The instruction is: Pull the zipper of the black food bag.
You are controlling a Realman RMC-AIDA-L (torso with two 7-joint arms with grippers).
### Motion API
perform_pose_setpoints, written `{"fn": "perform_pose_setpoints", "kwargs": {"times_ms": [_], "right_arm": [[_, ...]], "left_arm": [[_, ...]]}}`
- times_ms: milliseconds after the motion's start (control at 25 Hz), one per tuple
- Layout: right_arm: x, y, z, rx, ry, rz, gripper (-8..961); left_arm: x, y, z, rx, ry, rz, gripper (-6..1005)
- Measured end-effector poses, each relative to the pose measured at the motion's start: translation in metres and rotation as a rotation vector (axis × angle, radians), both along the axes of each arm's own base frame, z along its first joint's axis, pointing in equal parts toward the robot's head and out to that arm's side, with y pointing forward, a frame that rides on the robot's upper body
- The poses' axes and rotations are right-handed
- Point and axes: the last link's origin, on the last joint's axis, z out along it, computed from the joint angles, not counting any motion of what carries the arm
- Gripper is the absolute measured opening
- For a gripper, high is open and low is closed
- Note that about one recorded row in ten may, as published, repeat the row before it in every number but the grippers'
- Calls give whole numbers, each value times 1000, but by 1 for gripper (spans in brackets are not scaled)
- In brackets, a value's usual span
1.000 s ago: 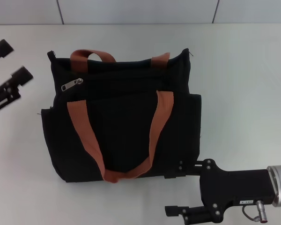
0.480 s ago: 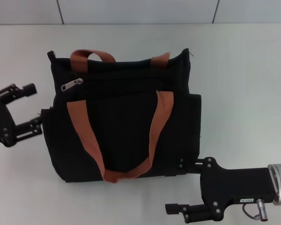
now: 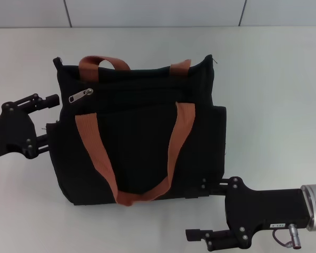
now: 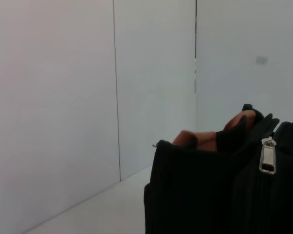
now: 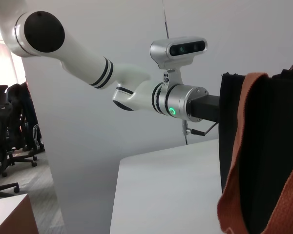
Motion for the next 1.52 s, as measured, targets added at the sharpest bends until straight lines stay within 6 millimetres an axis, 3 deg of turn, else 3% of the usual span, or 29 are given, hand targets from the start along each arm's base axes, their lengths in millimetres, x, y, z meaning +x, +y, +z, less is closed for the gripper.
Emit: {"fn": "perform_pose_setpoints", "kwargs": {"times_ms": [240,480,760,880,1120,1240,1320,1440,1520], "right_arm": [[0,0,0,0,1,-2,741],[0,0,-1,1,2,-3,741],[-1,0,0,2,9,-3,740],[-9,-2,6,-6,76,13,740],[-34,0,36,6,332,28,736],[-59,23,50,-75,432,-36,734],[-64,29,51,-106,434,-58,733],[-86,56,53,-196,407,-132,731],[-90,60,54,-210,398,-139,730]], "left_arm": [[5,-2,5,43,-10,-67,719],[6,-2,9,75,-34,-66,542],[8,-8,13,126,-78,-81,73],[10,-11,14,125,-101,-99,61],[13,-13,15,141,-121,-114,38],[17,-12,16,152,-138,-128,26],[17,-12,16,151,-140,-132,26],[21,-8,16,146,-147,-142,26],[22,-7,16,145,-149,-144,26]]}}
